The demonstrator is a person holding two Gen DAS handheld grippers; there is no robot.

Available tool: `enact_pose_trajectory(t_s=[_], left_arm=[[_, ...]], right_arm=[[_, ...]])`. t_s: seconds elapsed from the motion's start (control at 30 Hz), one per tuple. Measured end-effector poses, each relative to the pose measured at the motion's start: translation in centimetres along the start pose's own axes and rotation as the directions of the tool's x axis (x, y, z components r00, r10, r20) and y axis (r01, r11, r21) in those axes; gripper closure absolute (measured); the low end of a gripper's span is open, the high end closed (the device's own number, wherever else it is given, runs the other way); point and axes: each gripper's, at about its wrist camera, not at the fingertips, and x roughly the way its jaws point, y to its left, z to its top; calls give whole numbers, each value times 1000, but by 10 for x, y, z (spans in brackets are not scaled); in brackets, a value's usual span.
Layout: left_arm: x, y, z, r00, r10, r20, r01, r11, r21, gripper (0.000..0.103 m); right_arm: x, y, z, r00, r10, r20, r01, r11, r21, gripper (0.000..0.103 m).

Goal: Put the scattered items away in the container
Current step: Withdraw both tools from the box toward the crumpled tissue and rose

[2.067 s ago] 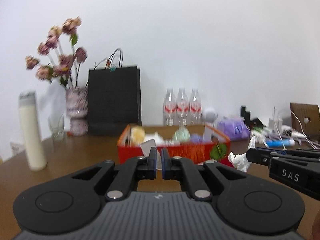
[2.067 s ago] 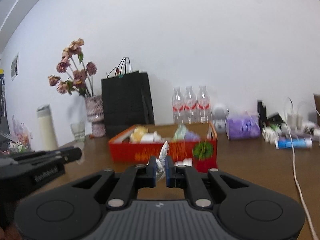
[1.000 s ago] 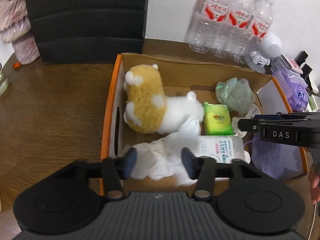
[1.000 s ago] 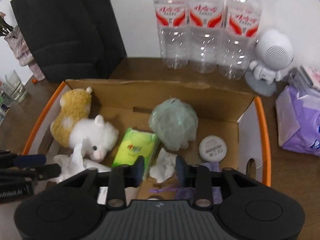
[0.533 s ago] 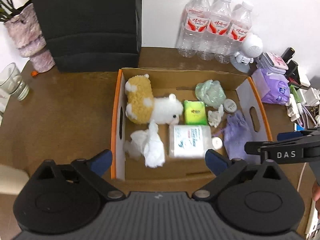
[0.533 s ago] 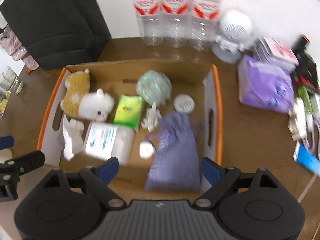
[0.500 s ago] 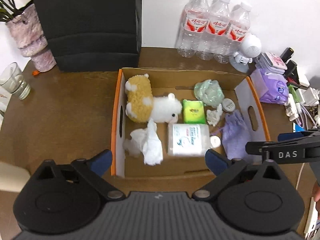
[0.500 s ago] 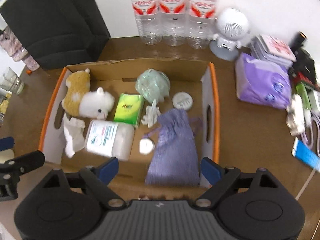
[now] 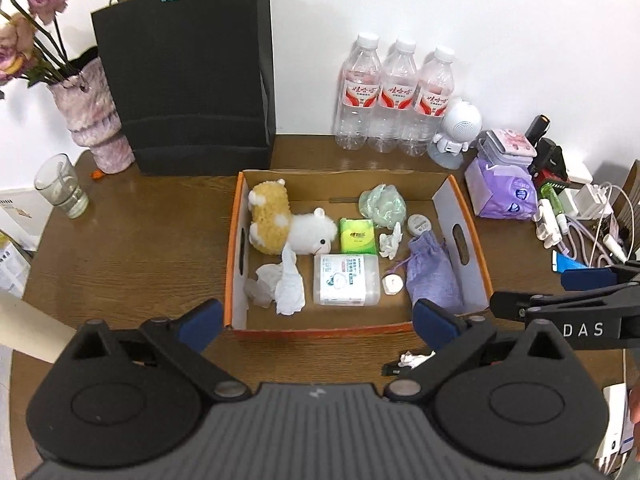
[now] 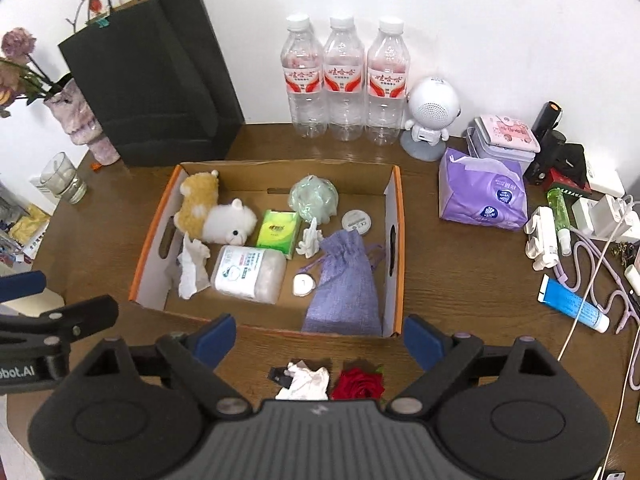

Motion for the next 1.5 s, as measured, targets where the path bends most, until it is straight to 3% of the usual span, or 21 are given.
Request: enact_pose_trajectory(t_s=[0.17,0.33,0.47,0.57,0.7,0.8,0.87,0.93,1.03,1.1,1.17,1.2,1.3,1.4,1.5], left_arm=[[-11,-1,-11,1000,1,10,-1,1000,0,0],[-23,-3,-33,991,2,132,-1,1000,-2,0],[-12,-10,-62,982,31,187,-37,999,30,0],[-1,-11,-83,970,54,236,-55,998,-3,0],[11,-11,-106,957,30,290,-21,999,-37,0],[16,-12,-124,921,31,389,-21,999,-29,0],[20,-14,-140,880,9,475,-11,1000,1,0],[26,-17,-156,830,-19,557,-3,999,38,0],[39,-20,-179,746,-37,665,2,999,54,0],[47,-21,-190,725,-45,687,9,998,56,0],[54,-21,-198,729,-55,682,17,998,62,0],[57,-22,-202,735,-53,676,9,998,69,0],[60,-20,-217,740,-16,672,-36,997,63,0],[55,-14,-241,745,-9,667,-31,998,49,0],[57,-12,-264,788,2,615,-37,998,43,0]], right_arm=[[-8,6,-12,1000,-21,14,21,1000,-22,12],[-22,8,-27,994,19,104,-17,1000,-16,9],[-13,16,-55,987,-12,159,24,997,-70,7],[-8,16,-76,967,-35,253,54,996,-66,7],[7,7,-102,940,-12,340,30,998,-47,7],[19,-3,-119,921,42,386,-33,999,-30,7],[24,-7,-132,898,58,436,-54,998,-21,7],[28,-7,-147,858,51,511,-44,999,-26,7],[41,-3,-170,789,19,615,38,996,-79,7],[53,1,-183,757,1,653,99,988,-116,7],[65,3,-191,747,-14,665,134,983,-129,7],[70,2,-194,753,-12,658,131,983,-132,7],[78,-6,-203,778,12,629,67,992,-102,7],[76,-20,-222,794,42,606,-37,999,-22,7],[72,-28,-247,844,73,531,-116,992,48,9]])
